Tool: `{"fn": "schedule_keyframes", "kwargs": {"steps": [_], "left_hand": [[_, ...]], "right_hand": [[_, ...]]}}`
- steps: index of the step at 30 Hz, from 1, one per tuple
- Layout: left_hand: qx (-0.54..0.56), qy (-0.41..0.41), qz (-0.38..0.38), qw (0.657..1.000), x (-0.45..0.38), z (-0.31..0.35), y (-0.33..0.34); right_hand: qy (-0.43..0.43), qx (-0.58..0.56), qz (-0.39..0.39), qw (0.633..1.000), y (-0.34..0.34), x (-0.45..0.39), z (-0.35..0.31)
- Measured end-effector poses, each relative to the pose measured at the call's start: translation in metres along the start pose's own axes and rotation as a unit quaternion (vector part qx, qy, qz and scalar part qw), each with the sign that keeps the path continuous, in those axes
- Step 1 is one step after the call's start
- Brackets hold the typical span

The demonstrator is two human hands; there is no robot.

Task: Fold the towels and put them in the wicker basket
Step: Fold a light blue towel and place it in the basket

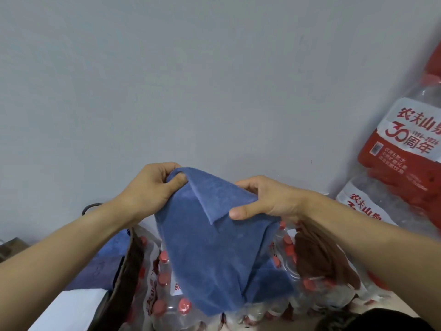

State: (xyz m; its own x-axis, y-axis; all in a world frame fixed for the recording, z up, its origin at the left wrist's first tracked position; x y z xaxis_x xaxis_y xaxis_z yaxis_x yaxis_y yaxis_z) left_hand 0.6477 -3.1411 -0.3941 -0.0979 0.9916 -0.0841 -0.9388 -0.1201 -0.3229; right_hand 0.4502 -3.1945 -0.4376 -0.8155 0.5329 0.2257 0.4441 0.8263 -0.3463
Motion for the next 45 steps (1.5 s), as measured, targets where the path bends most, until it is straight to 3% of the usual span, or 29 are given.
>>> {"fn": "schedule_keyframes", "kwargs": {"steps": [5, 8, 10, 13, 16, 19, 21, 23, 26, 33, 37, 42, 45], "left_hand": [[-0.061, -0.077, -0.071, 0.993, 0.001, -0.012, 0.017], [0.028, -0.155, -0.134, 0.978, 0.011, -0.026, 0.039], [0.024, -0.139, -0.143, 0.980, 0.013, -0.026, 0.050], [-0.075, -0.058, -0.110, 0.989, 0.006, -0.020, 0.049], [-0.127, -0.027, -0.060, 0.990, -0.001, -0.020, 0.029], [-0.184, -0.040, -0.061, 0.980, -0.001, -0.031, 0.011], [-0.249, -0.051, -0.083, 0.964, -0.001, -0.042, 0.005], [-0.305, -0.062, -0.097, 0.945, 0.000, -0.055, 0.000], [-0.356, -0.084, -0.091, 0.926, 0.000, -0.073, -0.012], [-0.345, -0.141, -0.095, 0.923, -0.001, -0.103, -0.029], [-0.358, -0.161, -0.123, 0.912, 0.001, -0.110, -0.023], [-0.362, -0.185, -0.144, 0.902, 0.006, -0.112, -0.012], [-0.361, -0.208, -0.161, 0.895, 0.010, -0.111, -0.005]], "right_hand": [[0.034, -0.056, 0.020, 0.998, 0.004, -0.004, 0.018], [0.038, -0.034, 0.050, 0.997, 0.015, -0.011, 0.017], [0.025, -0.046, 0.053, 0.997, 0.025, -0.017, 0.012], [0.006, -0.132, 0.032, 0.991, 0.034, -0.022, 0.009], [0.046, -0.132, 0.057, 0.989, 0.027, -0.024, 0.032], [0.146, 0.086, 0.048, 0.984, 0.025, -0.021, 0.082], [0.200, 0.277, -0.023, 0.940, 0.031, -0.014, 0.122], [0.229, 0.428, -0.086, 0.870, 0.035, -0.005, 0.156], [0.276, 0.485, -0.104, 0.823, 0.038, 0.004, 0.191], [0.352, 0.457, -0.001, 0.817, 0.046, 0.000, 0.228], [0.399, 0.422, -0.036, 0.813, 0.046, -0.003, 0.231], [0.371, 0.434, -0.046, 0.819, 0.049, -0.007, 0.221], [0.349, 0.381, -0.038, 0.855, 0.055, -0.010, 0.209]]}}
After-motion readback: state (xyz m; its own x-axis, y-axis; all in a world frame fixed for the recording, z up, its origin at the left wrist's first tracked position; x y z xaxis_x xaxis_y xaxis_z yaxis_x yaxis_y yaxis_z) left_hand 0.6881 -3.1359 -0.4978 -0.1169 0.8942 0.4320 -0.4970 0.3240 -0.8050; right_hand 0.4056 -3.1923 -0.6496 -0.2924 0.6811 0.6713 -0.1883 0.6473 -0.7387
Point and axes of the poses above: each hand's wrist, its own x-axis away from the middle knuckle, its own y-axis out of the palm, z = x × y, the point moved 7 cm from there along -x, towards the middle knuckle, and after that the axes turned 13 degrees about x, right-handed, at the moved point
